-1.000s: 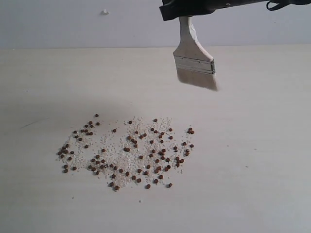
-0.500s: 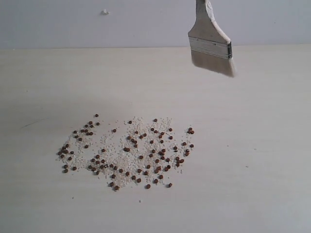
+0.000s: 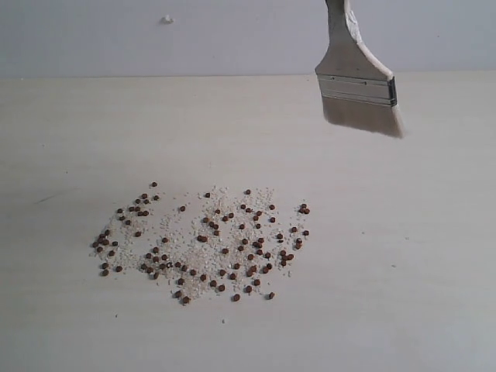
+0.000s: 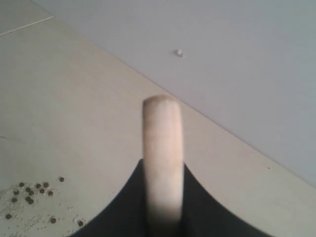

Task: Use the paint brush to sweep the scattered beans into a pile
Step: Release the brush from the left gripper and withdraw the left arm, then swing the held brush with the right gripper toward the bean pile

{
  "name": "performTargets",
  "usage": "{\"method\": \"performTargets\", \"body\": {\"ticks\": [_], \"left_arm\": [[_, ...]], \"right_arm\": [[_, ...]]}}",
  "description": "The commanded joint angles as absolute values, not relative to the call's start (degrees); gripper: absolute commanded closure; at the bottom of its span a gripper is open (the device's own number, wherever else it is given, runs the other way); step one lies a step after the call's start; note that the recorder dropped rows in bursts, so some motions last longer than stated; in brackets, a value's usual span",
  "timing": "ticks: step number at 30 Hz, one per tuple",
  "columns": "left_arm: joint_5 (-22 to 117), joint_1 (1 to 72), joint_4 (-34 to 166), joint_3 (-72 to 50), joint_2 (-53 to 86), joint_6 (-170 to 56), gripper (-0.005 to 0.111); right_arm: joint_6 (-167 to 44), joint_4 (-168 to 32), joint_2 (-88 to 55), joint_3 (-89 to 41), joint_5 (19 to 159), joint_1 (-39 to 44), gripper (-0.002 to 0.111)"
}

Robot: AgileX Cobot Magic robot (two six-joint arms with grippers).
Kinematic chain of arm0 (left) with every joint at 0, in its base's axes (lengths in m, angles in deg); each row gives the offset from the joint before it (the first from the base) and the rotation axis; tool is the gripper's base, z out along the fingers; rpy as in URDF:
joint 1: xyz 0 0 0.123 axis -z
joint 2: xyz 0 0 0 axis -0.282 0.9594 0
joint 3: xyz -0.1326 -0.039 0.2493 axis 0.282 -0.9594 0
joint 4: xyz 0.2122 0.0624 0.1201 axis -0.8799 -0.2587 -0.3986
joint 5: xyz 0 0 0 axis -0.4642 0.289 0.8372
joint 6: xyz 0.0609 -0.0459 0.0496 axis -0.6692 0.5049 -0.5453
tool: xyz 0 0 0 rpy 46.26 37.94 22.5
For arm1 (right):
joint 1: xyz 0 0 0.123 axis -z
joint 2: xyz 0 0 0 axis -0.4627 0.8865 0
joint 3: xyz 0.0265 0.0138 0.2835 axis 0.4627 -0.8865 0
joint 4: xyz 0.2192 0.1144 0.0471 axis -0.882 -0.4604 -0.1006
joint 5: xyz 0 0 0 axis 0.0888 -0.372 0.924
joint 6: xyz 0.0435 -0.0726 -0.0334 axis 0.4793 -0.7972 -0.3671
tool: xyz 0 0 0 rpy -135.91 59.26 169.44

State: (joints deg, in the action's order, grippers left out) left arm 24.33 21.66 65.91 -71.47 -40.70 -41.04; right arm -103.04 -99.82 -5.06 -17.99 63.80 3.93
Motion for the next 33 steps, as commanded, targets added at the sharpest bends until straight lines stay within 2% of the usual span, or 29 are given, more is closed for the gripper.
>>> {"method": "performTargets", "body": {"ticks": [1,9,21,27,33], "left_arm": [[35.4,21.6,66.8,-71.7,-45.0,-42.8,0.107],[48.8,21.6,66.8,-71.7,-45.6,-43.4,0.107],[54.6,21.6,67.0,-71.7,-45.6,-43.2,0.107],[54.6,21.6,67.0,-71.7,-45.6,-40.6,0.107],[54.7,21.6,67.0,-71.7,-45.6,-40.6,0.107]], "right_arm": [[-101.1,-97.1,-6.7,-19.5,66.6,3.9,0.108],[-101.1,-92.3,-10.8,-26.9,80.9,1.4,0.108],[-107.6,-95.3,-16.9,-44.1,109.9,-5.5,0.108],[-111.7,-95.3,-15.8,-46.0,110.8,-7.2,0.108],[-102.9,-95.1,-15.4,-46.0,110.0,-7.2,0.108]]}}
